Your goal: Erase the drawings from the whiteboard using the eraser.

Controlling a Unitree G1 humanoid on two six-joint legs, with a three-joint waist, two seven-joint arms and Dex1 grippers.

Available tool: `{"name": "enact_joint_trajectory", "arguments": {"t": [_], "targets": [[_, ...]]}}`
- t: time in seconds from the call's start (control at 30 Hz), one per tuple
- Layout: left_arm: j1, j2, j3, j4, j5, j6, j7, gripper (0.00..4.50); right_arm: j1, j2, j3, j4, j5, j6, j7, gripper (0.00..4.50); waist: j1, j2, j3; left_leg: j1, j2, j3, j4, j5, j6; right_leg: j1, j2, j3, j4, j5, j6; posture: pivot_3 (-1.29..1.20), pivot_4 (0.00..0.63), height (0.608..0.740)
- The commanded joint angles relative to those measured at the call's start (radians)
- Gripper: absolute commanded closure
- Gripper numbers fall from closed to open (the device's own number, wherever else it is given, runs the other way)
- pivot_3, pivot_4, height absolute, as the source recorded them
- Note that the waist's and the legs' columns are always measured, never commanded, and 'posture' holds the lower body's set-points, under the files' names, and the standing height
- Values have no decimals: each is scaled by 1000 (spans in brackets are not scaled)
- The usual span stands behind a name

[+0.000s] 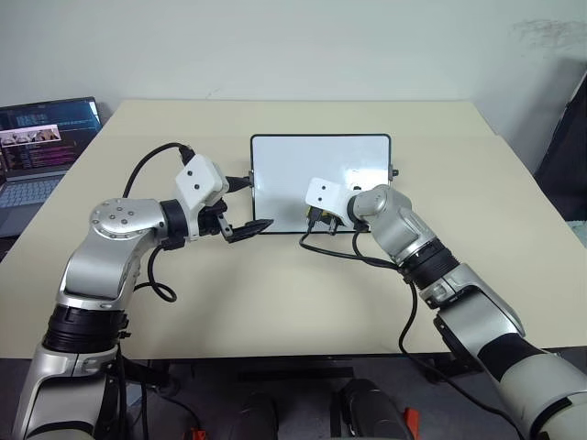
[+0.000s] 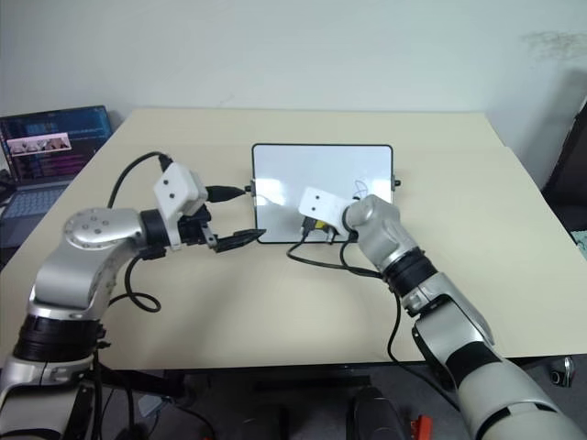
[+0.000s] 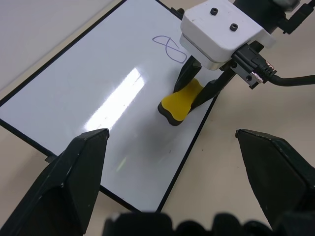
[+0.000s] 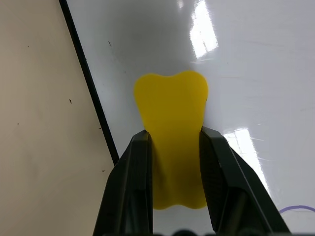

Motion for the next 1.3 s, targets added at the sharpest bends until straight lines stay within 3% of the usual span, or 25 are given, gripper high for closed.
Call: {"name": "enact_joint_trajectory", "arguments": {"t": [0.03, 0.23, 0.33, 0.43, 0.5, 0.7, 0.93, 1.3], "targets": [[-16, 8, 20, -18, -10, -6, -2, 0, 9, -20, 1, 61, -20, 50, -8, 3533, 0, 0, 0, 0, 0, 0, 0, 0, 0, 0, 0, 0, 0, 0, 0, 0, 150, 740], [-18, 15, 35, -13, -15, -6, -3, 0, -10, -86, -62, -141, 33, 109, 78, 3533, 8, 1, 2, -6, 0, 0, -1, 0, 0, -5, 0, 0, 0, 0, 0, 0, 150, 740], [-4, 35, 57, -7, -16, -12, -9, 0, 23, -181, -161, -416, 119, 214, 177, 3533, 26, 3, 4, -22, -1, -2, -1, 0, 0, -19, 0, 0, 0, 5, 8, 0, 150, 740], [11, 51, 74, -1, -13, -17, -9, 0, 92, -286, -243, -611, 204, 218, 245, 3533, 30, 3, 4, -39, -1, -3, 0, -1, -2, -35, 0, -2, 0, 9, 2, 0, 150, 740], [19, 64, 90, 12, -13, -24, -9, 0, 152, -368, -291, -685, 236, 201, 264, 3533, 32, 3, 4, -41, -1, -3, -2, -4, -6, -37, -1, -4, -2, 5, 1, 0, 150, 740], [49, 90, 135, 36, -22, -40, -25, 0, 276, -503, -402, -698, 275, 178, 215, 3533, 32, 3, 5, -39, -2, -1, -10, -7, -8, -37, -3, -4, -5, -1, -1, 0, 150, 740], [52, 99, 144, 44, -26, -45, -35, 0, 360, -580, -522, -667, 338, 175, 165, 3533, 30, 3, 5, -37, -2, 0, -10, -7, -8, -36, -3, -3, -3, -1, -1, 0, 150, 740], [50, 90, 143, 24, -37, -35, -23, 0, 317, -563, -524, -616, 400, 155, 100, 3533, 28, 3, 5, -36, -2, 1, -10, -7, -8, -36, -3, -2, -2, -1, -1, 0, 150, 740]]}}
